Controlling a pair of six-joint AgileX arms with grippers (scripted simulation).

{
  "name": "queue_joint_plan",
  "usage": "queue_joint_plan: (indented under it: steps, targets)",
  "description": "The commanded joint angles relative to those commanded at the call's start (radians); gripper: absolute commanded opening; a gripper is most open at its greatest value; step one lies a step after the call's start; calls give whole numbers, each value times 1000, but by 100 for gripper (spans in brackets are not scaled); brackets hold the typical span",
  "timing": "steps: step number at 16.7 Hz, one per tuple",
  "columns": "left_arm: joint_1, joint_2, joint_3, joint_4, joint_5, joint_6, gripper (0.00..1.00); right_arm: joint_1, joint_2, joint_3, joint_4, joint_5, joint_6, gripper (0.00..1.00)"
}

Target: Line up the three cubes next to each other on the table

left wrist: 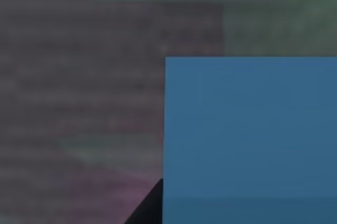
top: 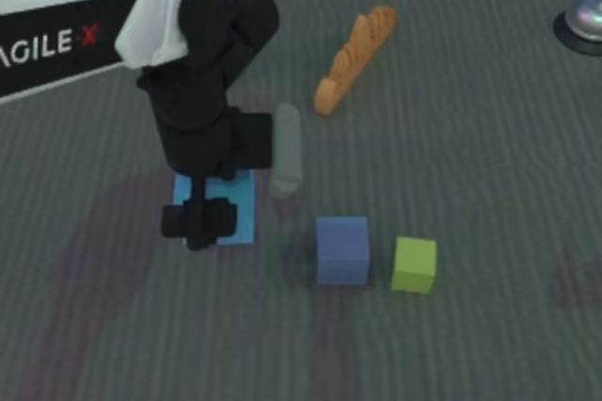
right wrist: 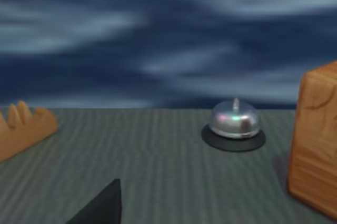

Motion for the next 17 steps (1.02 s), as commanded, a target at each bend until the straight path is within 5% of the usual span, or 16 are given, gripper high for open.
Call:
queue_joint_plan:
  steps: [11,17]
  targets:
    - [-8,81,-128,207,0,-9,0,0,0,0,0,0,0,100]
    - [-8,81,-128,207,0,-9,45,0,0,0,0,0,0,100]
